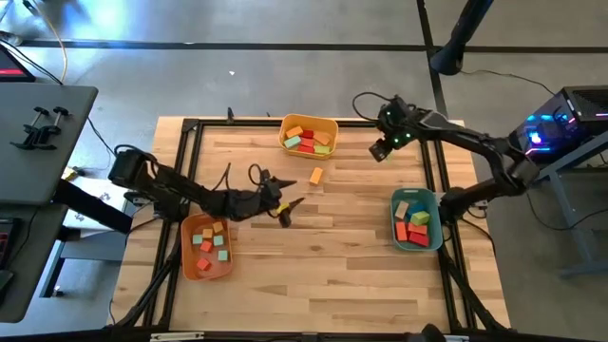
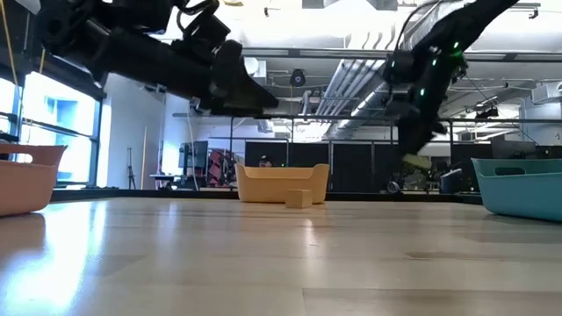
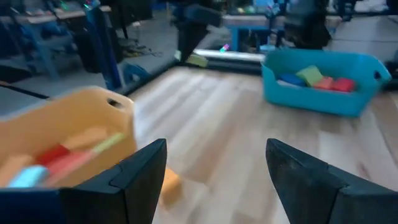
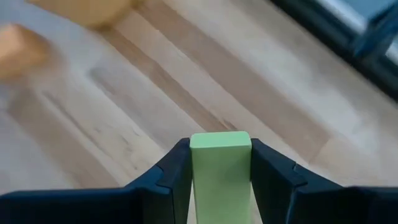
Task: Sort blocks by size
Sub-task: Put the thin green rectangular block into the yellow bin, then put the thick yellow rectangular block into the green bin
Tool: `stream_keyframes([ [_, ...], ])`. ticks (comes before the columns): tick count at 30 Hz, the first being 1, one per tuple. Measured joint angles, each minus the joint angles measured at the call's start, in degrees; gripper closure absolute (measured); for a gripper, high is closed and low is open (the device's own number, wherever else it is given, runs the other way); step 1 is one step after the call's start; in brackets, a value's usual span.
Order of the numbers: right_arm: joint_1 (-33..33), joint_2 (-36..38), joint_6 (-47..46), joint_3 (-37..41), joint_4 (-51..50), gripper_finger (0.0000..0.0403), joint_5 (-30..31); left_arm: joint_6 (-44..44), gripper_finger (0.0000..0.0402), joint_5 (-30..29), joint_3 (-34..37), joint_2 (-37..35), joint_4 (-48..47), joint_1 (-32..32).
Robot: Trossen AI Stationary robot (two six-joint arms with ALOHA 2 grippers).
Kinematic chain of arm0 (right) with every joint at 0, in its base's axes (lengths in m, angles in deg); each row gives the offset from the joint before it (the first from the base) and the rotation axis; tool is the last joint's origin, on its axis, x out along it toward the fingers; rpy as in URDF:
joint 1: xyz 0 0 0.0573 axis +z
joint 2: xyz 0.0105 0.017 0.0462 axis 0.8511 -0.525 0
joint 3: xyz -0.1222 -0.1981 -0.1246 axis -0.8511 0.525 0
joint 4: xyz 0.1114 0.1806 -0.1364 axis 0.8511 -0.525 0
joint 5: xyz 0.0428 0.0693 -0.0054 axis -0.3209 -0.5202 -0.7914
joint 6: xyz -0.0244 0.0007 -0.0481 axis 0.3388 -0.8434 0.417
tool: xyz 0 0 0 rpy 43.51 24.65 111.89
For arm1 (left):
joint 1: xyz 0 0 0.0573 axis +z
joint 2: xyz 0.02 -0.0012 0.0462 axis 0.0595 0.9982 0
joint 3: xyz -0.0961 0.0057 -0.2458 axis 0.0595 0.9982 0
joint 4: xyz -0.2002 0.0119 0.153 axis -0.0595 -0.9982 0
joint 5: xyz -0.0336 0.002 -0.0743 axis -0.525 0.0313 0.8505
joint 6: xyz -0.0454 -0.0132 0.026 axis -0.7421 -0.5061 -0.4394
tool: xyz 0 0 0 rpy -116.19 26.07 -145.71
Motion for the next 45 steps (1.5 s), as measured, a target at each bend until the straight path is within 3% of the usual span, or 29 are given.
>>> stream_keyframes([
  [5, 4.5, 6.4, 0.9, 1.6, 5.5, 0.0278, -0.8, 3.2, 0.0142, 1.4, 0.0, -4.2, -1.3, 5.0],
  [11, 10.1, 6.8, 1.9, 6.2, 26.5, 0.0278, -4.6, 8.1, 0.0142, 3.6, 0.0, -8.1, -4.4, 12.4],
  [17, 11.5, -0.9, 4.8, 7.1, 49.8, 0.0278, -11.4, 10.2, 0.0142, 3.7, 0.0, -9.0, -6.3, 21.2],
  [25, 11.0, -16.3, 7.9, 0.5, 61.6, 0.0278, -12.8, 8.2, 0.0142, 4.2, 0.0, -8.6, -6.3, 26.5],
  [29, 11.0, -24.5, 10.0, -7.0, 57.0, 0.0278, -12.8, 6.2, 0.0142, 5.1, 0.0, -8.6, -5.8, 26.0],
  [34, 10.6, -33.0, 13.1, -19.3, 39.9, 0.0278, -12.7, 5.6, 0.0142, 5.5, 0.0, -8.6, -6.0, 24.7],
  [40, 10.5, -39.8, 13.9, -31.0, 23.5, 0.0208, -12.4, 4.0, 0.0142, 5.5, 0.0, -8.6, -6.2, 23.6],
  [45, 10.5, -38.5, 13.4, -32.5, 23.8, 0.0175, -12.3, 2.3, 0.0142, 5.3, 0.0, -8.6, -9.4, 22.0],
])
